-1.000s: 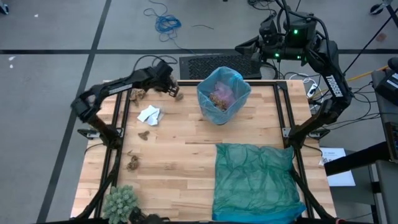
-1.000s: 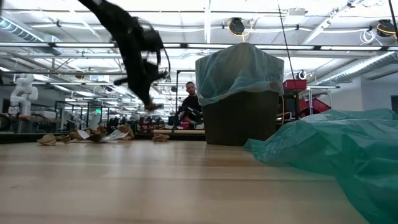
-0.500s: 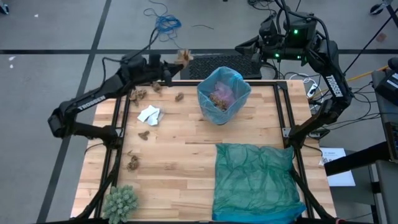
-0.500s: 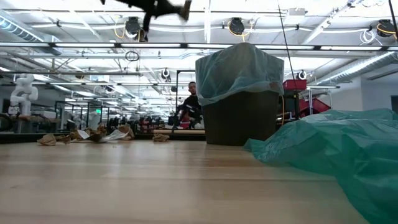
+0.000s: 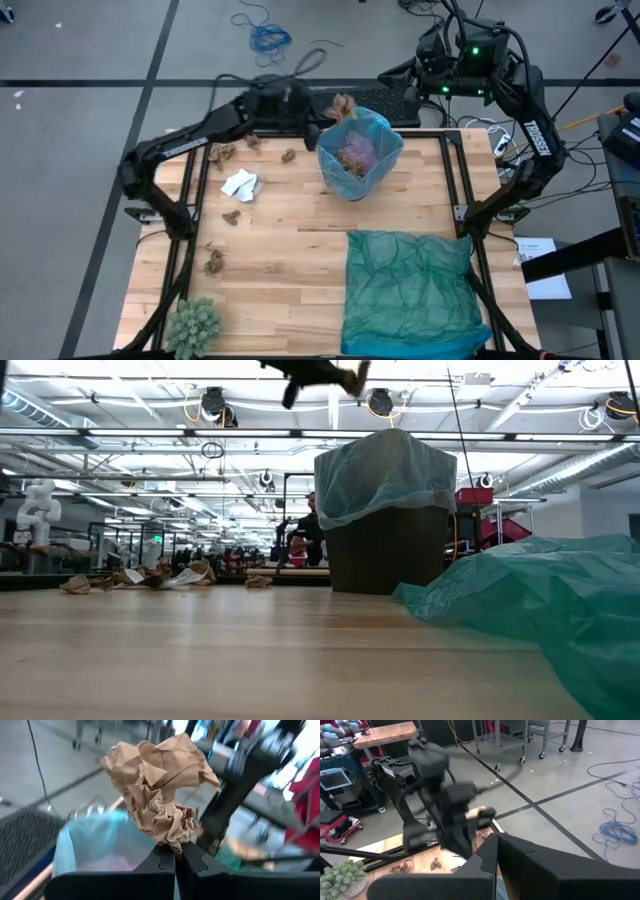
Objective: Place trash/remove bag and relplace
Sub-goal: Put the brown napkin into the black trash bin
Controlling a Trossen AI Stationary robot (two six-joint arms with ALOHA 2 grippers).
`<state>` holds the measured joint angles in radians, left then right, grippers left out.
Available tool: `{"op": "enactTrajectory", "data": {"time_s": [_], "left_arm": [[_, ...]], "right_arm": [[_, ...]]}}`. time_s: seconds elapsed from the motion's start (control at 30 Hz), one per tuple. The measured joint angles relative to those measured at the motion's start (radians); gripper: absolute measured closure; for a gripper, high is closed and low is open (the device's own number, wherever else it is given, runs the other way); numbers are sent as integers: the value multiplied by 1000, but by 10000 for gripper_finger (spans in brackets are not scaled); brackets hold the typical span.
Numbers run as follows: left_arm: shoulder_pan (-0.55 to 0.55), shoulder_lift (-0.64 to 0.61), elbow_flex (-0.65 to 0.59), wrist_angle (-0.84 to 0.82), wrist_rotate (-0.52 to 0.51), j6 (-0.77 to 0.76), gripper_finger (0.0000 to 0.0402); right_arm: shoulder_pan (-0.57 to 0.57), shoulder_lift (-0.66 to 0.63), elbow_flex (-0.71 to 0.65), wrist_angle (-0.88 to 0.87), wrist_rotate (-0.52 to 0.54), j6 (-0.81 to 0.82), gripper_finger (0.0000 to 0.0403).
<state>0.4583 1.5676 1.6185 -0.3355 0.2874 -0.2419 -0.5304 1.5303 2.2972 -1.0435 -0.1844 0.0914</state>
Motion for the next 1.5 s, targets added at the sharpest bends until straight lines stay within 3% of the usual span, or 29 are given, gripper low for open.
{"op": "enactTrajectory", "data": {"time_s": [0.17,0.53,0.6,0.7,0.77,0.93,1.1,1.23,1.5], "left_arm": [[-22,59,50,-131,0,62,377],[-29,58,52,-157,-82,85,256],[-22,38,52,-241,-199,96,246],[0,-12,52,-420,-492,92,243],[32,-44,53,-559,-612,58,242],[164,-61,16,-832,-555,-139,242],[251,-50,-82,-768,-541,-113,242],[324,-7,-165,-704,-474,-110,242],[416,95,-242,-660,-471,-36,242]], "right_arm": [[0,0,0,0,0,1,403],[10,0,0,0,0,5,403],[10,0,0,0,0,5,403],[10,0,0,-7,-1,7,403],[15,0,0,-13,-2,14,403],[22,0,0,-16,-4,8,403],[28,0,0,-15,-4,-2,403],[29,0,0,-16,-4,-6,403],[29,0,0,-16,-4,5,403]]}}
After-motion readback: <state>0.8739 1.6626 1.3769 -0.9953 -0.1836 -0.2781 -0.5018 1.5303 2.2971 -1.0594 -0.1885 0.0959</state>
